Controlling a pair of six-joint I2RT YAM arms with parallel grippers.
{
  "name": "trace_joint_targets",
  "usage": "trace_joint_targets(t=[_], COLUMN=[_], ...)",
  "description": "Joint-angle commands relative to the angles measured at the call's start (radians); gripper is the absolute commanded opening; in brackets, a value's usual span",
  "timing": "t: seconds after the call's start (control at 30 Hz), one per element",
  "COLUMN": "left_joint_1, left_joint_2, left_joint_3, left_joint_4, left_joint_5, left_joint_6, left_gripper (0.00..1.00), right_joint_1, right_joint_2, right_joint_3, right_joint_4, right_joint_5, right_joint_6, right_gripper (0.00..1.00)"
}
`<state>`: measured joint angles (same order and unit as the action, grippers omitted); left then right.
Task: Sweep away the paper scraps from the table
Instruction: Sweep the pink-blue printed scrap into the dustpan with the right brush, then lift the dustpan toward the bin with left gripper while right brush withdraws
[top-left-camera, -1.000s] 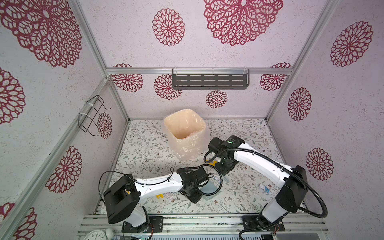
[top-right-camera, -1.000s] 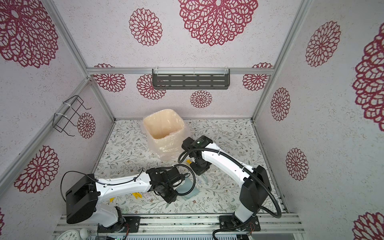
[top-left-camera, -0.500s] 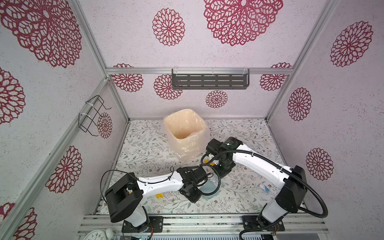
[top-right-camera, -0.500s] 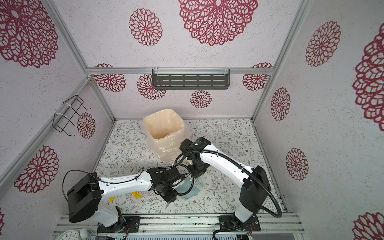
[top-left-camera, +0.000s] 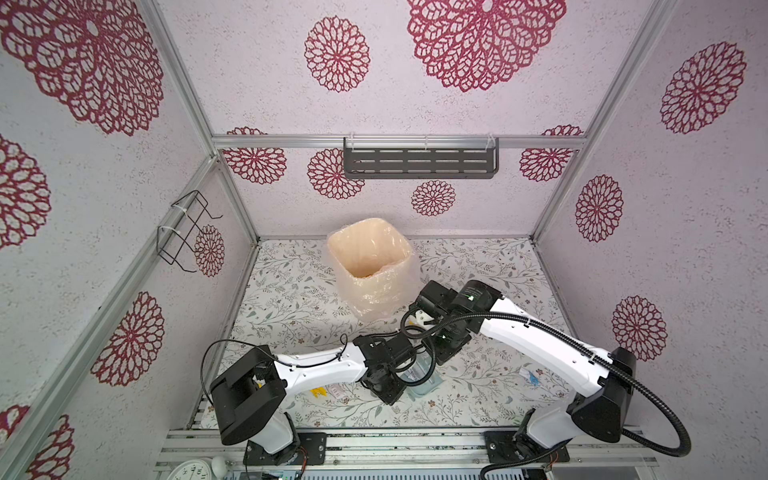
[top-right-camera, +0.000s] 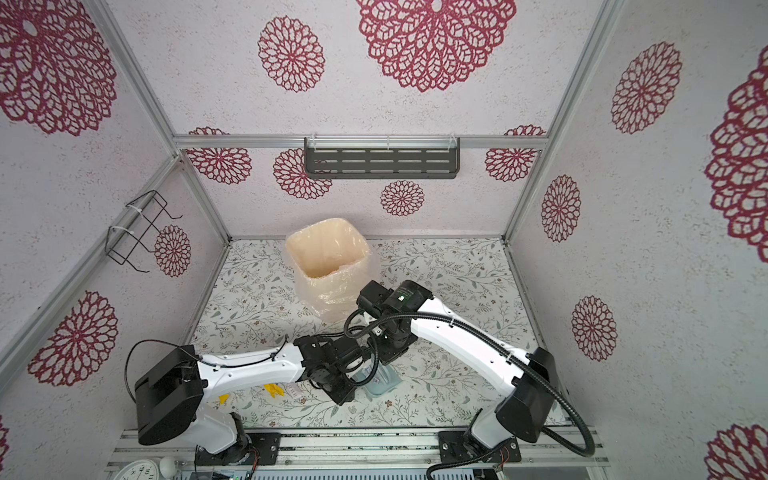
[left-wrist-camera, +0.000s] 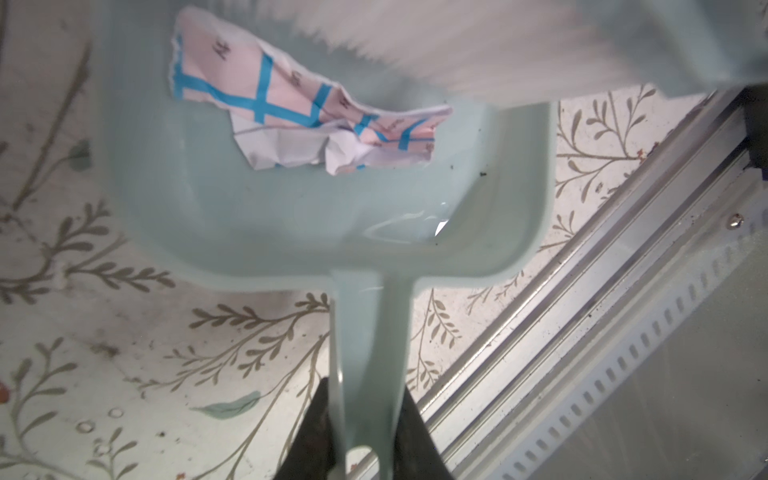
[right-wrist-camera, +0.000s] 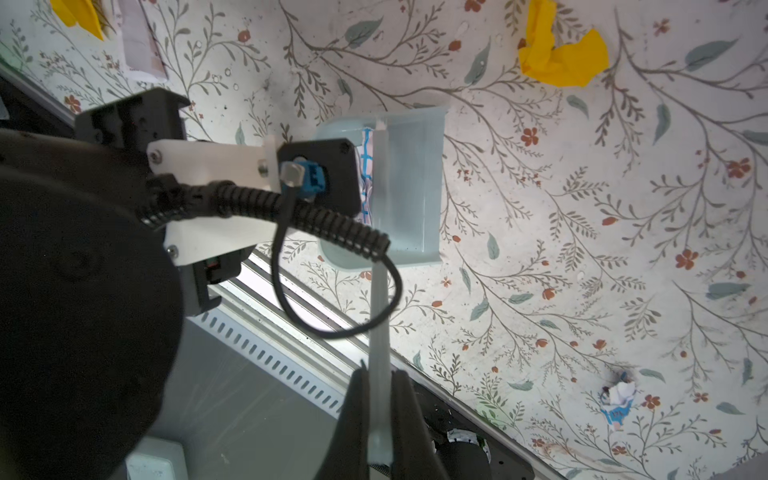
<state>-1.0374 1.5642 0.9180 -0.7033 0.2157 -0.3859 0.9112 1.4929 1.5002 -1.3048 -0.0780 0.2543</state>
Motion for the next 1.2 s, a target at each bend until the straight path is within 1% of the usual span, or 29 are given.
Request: trace_joint_targets(t=[0.0,0.13,0.37,0.57,0.73,0.93,1.17], left_joint_1=[0.01,0.011,0.01,0.01,0.01,0.01,0.005], left_joint_2=[-0.02,-0.061,-0.162,-0.253,-0.32,-0.39,-0.411], left_joint_3=[-0.028,-0.044,-0.047,-0.028,0.068,0.208,0.387], left_joint_4=[0.013,0.032,0.034,-0.019,-0.161,-0.292,-0.462], left_joint_5=[-0.011,-0.046,-0.101,-0.146,-0.205,-0.244,-0.288], left_joint_6=[-0.003,-0.014,-0.02,-0.037,-0.055,-0.078,-0.102], left_gripper=[0.0,0.0,0.0,0.0,0.0,0.0,0.0], right_joint_1=[-0.043,-0.114,-0.255,-0.345,-0.403,-0.463,-0.515], right_joint_2=[-0.089,-0.17,-0.322,-0.404,-0.451,-0.474,-0.484], right_joint_3=[-0.004,-0.045,-0.153,-0.247,-0.296,-0.368,-0.412], right_joint_4=[-0.026,0.021,0.145,0.22,0.271,0.329,0.363], right_joint_5=[0.06,0.061,-0.016,-0.048,-0.065,-0.14,-0.194], right_joint_6=[0.046,0.058,0.076,0.086,0.083,0.073,0.05], right_gripper=[0.0,0.0,0.0,0.0,0.0,0.0,0.0])
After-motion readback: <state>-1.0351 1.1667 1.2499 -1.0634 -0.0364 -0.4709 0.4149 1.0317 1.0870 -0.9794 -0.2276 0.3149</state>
